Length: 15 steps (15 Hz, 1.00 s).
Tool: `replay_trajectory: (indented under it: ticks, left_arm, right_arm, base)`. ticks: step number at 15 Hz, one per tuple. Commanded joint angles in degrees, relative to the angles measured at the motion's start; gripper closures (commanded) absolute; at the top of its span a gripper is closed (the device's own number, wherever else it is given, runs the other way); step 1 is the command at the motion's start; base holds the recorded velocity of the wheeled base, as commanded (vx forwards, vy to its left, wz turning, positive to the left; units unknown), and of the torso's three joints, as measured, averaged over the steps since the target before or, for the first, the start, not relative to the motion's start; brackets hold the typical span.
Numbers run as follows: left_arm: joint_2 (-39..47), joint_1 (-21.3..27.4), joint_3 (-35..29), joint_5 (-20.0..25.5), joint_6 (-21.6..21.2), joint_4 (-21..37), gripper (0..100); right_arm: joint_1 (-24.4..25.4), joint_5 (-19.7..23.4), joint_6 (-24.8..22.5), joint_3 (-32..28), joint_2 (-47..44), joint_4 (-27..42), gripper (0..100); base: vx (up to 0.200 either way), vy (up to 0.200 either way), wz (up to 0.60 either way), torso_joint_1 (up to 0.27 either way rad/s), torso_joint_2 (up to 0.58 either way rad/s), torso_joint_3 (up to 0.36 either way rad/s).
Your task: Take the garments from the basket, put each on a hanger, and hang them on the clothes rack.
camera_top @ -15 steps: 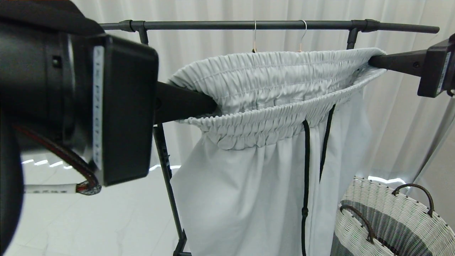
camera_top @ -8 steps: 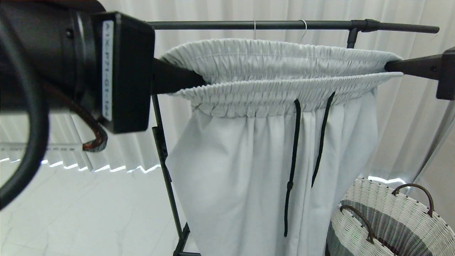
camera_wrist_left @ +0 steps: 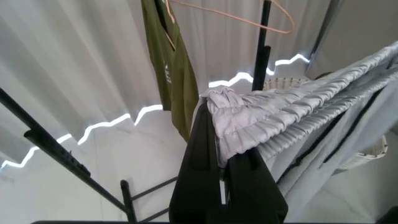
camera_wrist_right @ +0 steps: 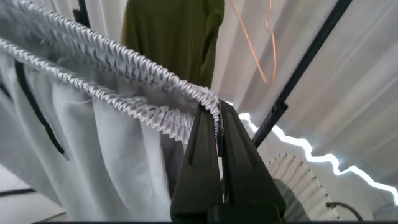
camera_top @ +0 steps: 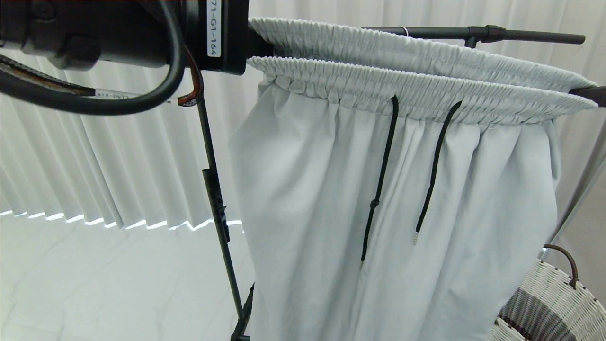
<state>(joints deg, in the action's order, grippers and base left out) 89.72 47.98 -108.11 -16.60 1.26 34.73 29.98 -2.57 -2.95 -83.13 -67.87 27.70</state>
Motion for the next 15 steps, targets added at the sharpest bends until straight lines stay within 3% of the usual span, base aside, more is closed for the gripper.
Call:
replay_trajectory:
  ticks: [1, 13, 14, 15]
  left_arm:
    - [0.7, 0.1, 0.2, -0.1, 0.0, 0.0, 100]
    - [0.4, 1.1, 1.3, -0.4, 0.0, 0.0, 100]
    - [0.4, 1.1, 1.3, -0.4, 0.1, 0.0, 100]
    - [0.4, 1.0, 1.6, -0.9, 0.2, 0.0, 100]
  right_arm:
    - [0.0, 0.0, 0.0, 0.1, 1.2, -0.1, 100]
    - [0.0, 0.0, 0.0, -0.5, 1.2, 0.1, 100]
    - [0.0, 0.0, 0.0, 0.0, 1.4, 0.2, 0]
    - [0.1, 0.1, 0.0, 1.1, 1.9, 0.2, 0]
  base:
    - [0.000, 0.000, 0.00, 0.000, 0.00, 0.000]
    - [0.000, 0.000, 0.00, 0.000, 0.00, 0.000]
    - [0.000, 0.000, 0.00, 0.000, 0.00, 0.000]
    - [0.000, 0.000, 0.00, 0.000, 0.00, 0.000]
